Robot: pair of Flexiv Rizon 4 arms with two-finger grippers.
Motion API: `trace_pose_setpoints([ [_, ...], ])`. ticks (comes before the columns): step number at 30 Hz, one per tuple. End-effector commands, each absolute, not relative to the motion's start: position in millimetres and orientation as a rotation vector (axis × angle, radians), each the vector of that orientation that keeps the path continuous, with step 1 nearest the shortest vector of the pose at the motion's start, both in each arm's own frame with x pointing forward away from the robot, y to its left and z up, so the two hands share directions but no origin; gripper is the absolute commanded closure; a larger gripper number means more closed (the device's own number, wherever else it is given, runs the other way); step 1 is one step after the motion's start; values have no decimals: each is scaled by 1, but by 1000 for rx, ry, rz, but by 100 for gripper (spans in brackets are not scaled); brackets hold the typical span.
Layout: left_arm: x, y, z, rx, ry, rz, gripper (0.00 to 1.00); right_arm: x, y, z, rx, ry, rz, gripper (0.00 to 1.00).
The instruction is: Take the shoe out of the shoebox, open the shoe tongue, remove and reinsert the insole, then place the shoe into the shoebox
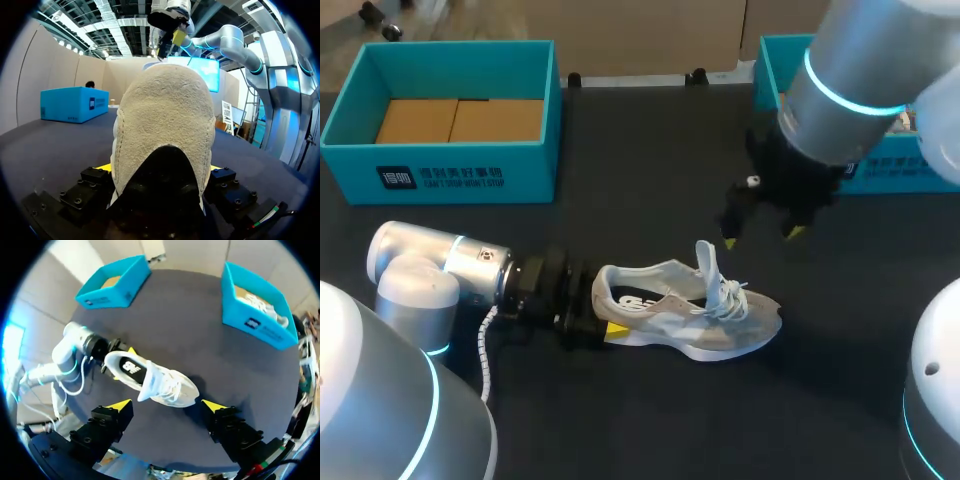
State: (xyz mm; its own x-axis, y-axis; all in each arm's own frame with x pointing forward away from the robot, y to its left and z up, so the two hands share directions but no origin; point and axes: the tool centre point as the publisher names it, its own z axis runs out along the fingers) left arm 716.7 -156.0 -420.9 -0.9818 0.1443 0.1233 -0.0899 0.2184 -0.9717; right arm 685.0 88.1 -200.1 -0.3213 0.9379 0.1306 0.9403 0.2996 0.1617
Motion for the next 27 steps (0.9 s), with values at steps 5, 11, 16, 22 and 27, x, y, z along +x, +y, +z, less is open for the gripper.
trace_pose_setpoints([
  [5, 718, -156, -423, -51, -2300, 1854, 100, 689, 144, -185, -1516, -2869, -41, 100],
  [11, 718, -156, -423, -51, -2300, 1854, 100, 677, 169, -184, -1137, -3071, -104, 100],
  [16, 718, -156, -423, -51, -2300, 1854, 100, 675, 180, -188, -874, -3156, -136, 100],
  [22, 718, -156, -423, -51, -2300, 1854, 100, 673, 181, -188, -567, -3163, -165, 100],
  [27, 718, -156, -423, -51, -2300, 1854, 100, 673, 181, -188, -567, -3163, -165, 100],
])
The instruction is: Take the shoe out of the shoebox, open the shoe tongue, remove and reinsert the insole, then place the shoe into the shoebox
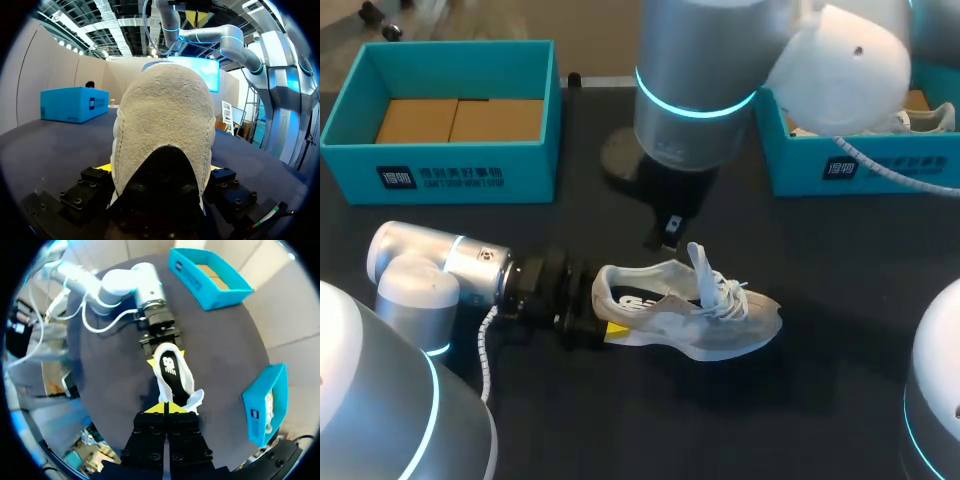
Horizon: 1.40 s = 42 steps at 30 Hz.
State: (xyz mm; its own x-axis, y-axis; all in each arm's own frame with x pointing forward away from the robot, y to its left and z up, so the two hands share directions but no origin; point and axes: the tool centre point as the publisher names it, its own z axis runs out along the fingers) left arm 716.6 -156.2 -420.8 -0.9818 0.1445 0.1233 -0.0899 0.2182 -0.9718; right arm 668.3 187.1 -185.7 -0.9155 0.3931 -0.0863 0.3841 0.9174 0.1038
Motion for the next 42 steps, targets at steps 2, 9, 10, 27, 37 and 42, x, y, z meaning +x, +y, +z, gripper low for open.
trace_pose_setpoints([
  [2, 718, -156, -423, -51, -2300, 1854, 100, 673, 181, -188, 541, 3013, 158, 100],
  [9, 718, -156, -423, -51, -2300, 1854, 100, 677, 214, -219, 364, 2999, 64, 100],
  [10, 718, -156, -423, -51, -2300, 1854, 100, 677, 217, -223, 347, 2999, 79, 100],
  [27, 718, -156, -423, -51, -2300, 1854, 100, 679, 242, -252, 252, 3024, 15, 100],
  [37, 718, -156, -423, -51, -2300, 1854, 100, 692, 244, -290, 199, 3012, 76, 100],
  [42, 718, -156, -423, -51, -2300, 1854, 100, 697, 240, -304, 208, 2977, 70, 100],
])
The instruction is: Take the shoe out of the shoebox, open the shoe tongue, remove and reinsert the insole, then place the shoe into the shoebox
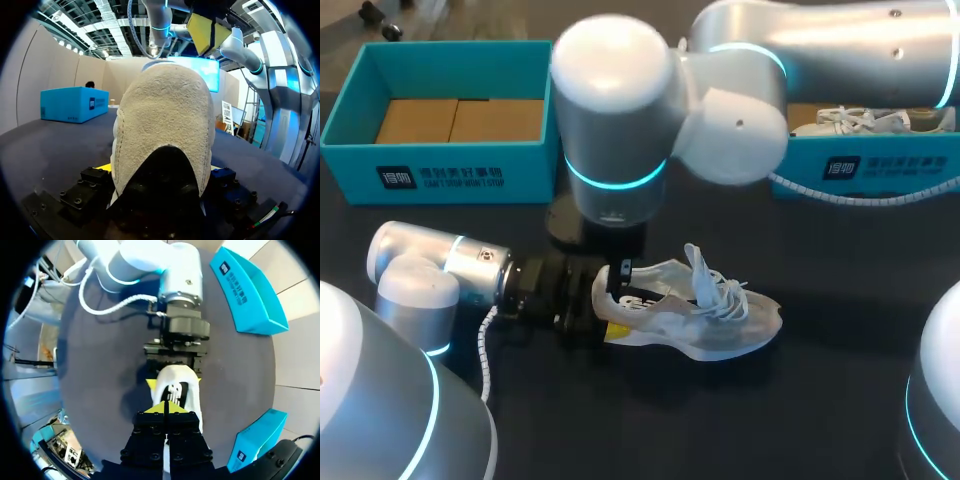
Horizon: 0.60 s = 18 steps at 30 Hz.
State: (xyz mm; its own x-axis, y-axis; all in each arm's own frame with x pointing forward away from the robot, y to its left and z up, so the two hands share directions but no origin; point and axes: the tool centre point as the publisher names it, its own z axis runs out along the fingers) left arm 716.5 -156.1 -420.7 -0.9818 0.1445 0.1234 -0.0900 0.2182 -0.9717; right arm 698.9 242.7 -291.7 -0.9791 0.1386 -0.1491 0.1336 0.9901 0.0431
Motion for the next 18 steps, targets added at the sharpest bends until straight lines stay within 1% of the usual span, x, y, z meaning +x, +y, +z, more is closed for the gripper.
trace_pose_setpoints([
  [1, 718, -156, -423, -51, -2300, 1854, 100, 697, 240, -304, 208, 2977, 70, 100],
  [12, 718, -156, -423, -51, -2300, 1854, 100, 697, 240, -304, 208, 2977, 70, 100],
  [14, 718, -156, -423, -51, -2300, 1854, 100, 701, 237, -310, 227, 2995, 112, 100],
  [18, 718, -156, -423, -51, -2300, 1854, 100, 709, 229, -324, 283, 2993, 79, 100],
])
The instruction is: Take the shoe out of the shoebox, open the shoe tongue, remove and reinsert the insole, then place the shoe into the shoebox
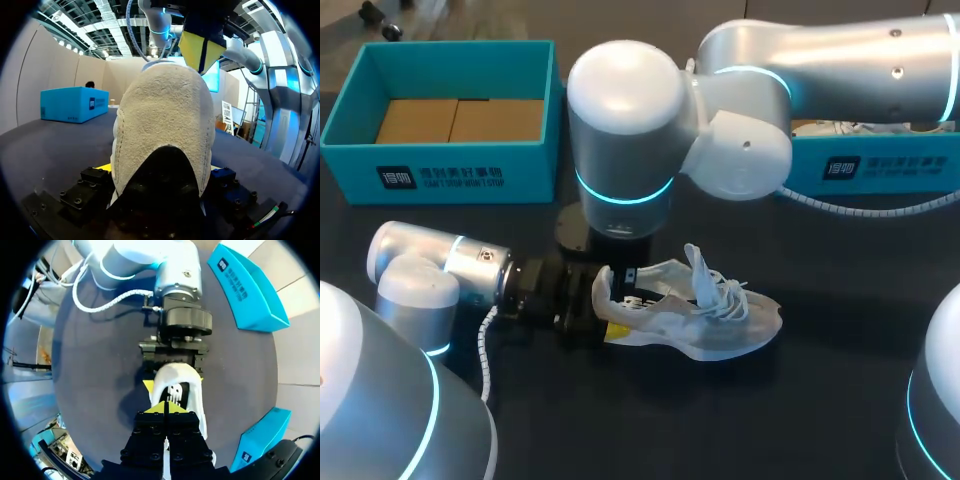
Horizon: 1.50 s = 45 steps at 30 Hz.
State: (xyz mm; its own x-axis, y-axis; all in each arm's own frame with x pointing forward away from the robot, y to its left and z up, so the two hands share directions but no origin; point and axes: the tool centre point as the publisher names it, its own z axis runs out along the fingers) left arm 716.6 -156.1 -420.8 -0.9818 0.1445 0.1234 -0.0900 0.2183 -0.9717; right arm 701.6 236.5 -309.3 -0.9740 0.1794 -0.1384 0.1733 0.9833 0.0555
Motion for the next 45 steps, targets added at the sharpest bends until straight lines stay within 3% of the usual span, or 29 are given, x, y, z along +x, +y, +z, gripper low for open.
trace_pose_setpoints([
  [1, 718, -156, -423, -51, -2300, 1854, 100, 711, 228, -328, 293, 2999, 73, 100],
  [17, 718, -156, -423, -51, -2300, 1854, 100, 726, 209, -373, 308, 3010, 109, 100],
  [40, 718, -156, -423, -51, -2300, 1854, 100, 727, 162, -379, 449, 3004, 124, 100],
  [42, 718, -156, -423, -51, -2300, 1854, 100, 727, 162, -381, 451, 3010, 126, 73],
  [45, 718, -156, -423, -51, -2300, 1854, 100, 726, 163, -383, 444, 3021, 121, 62],
])
